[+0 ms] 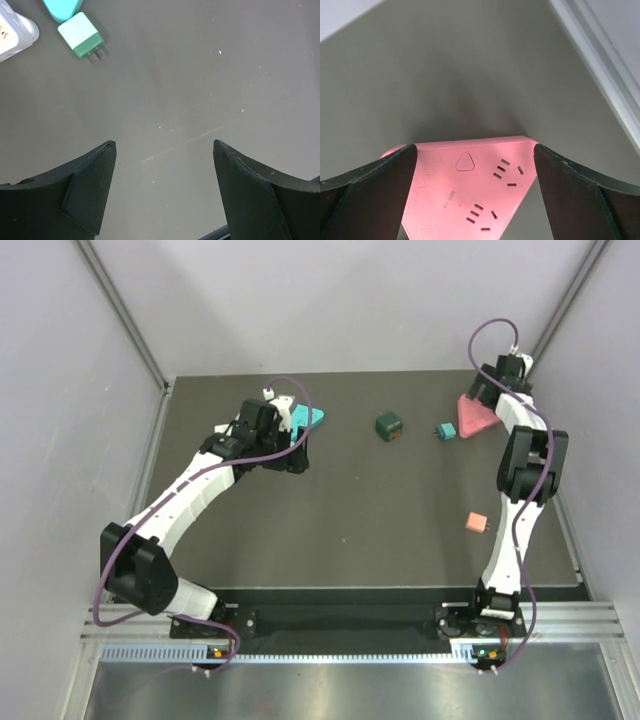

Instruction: Insert the plug

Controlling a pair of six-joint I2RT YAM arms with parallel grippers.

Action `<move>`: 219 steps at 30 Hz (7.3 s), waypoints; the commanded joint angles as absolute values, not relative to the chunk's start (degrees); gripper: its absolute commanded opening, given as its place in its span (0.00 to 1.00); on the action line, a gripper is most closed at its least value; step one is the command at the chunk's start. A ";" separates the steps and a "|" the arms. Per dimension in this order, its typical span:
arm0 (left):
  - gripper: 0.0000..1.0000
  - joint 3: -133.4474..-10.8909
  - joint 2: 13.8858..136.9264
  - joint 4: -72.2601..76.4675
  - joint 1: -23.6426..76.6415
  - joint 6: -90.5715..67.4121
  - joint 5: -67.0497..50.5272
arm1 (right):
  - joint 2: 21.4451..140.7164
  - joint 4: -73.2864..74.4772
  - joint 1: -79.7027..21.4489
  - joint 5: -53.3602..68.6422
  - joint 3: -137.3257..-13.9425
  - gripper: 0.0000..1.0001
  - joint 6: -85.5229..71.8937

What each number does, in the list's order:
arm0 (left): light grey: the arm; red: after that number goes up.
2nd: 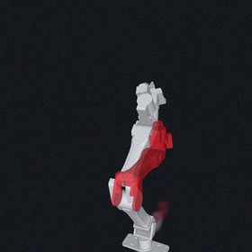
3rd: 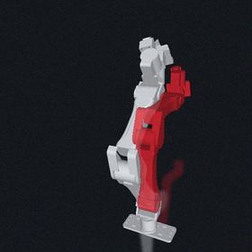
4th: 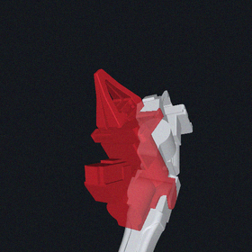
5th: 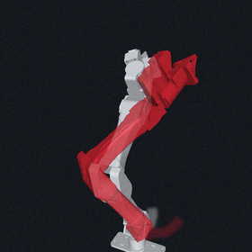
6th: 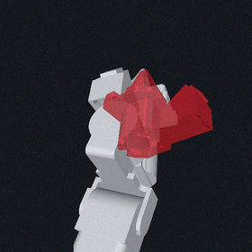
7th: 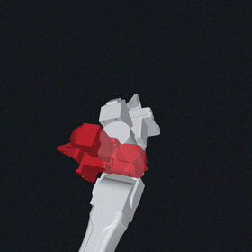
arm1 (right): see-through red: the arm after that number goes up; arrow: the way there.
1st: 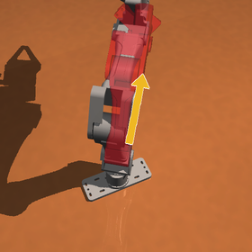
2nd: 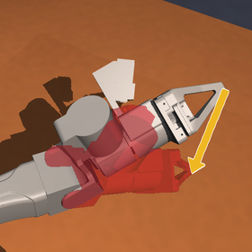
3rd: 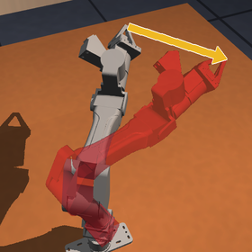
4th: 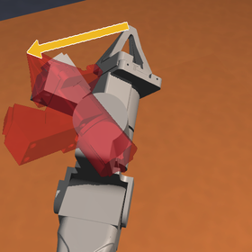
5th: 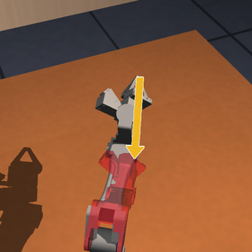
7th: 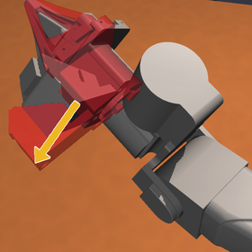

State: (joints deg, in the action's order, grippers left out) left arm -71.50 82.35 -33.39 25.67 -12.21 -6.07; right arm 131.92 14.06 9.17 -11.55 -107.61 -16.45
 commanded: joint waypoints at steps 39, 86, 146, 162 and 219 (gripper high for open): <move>0.80 -67.32 71.19 -31.82 26.98 -16.78 -11.25 | 101.15 12.40 -17.66 -3.69 -74.43 0.91 -14.97; 0.94 -65.75 81.57 -9.15 17.22 -41.30 -53.17 | 70.84 -1.32 -39.28 19.69 -56.51 0.00 11.08; 0.79 -58.26 85.25 -7.01 19.07 -45.90 -45.20 | 78.03 2.35 -8.01 10.49 -57.27 0.00 3.25; 0.77 -68.47 87.10 -27.95 19.60 -21.71 -24.79 | 108.63 19.68 -1.14 -8.96 -83.32 0.00 8.44; 0.76 -70.57 86.39 -9.21 20.65 -34.63 -50.53 | 71.81 36.56 -20.30 34.91 -68.02 0.00 40.33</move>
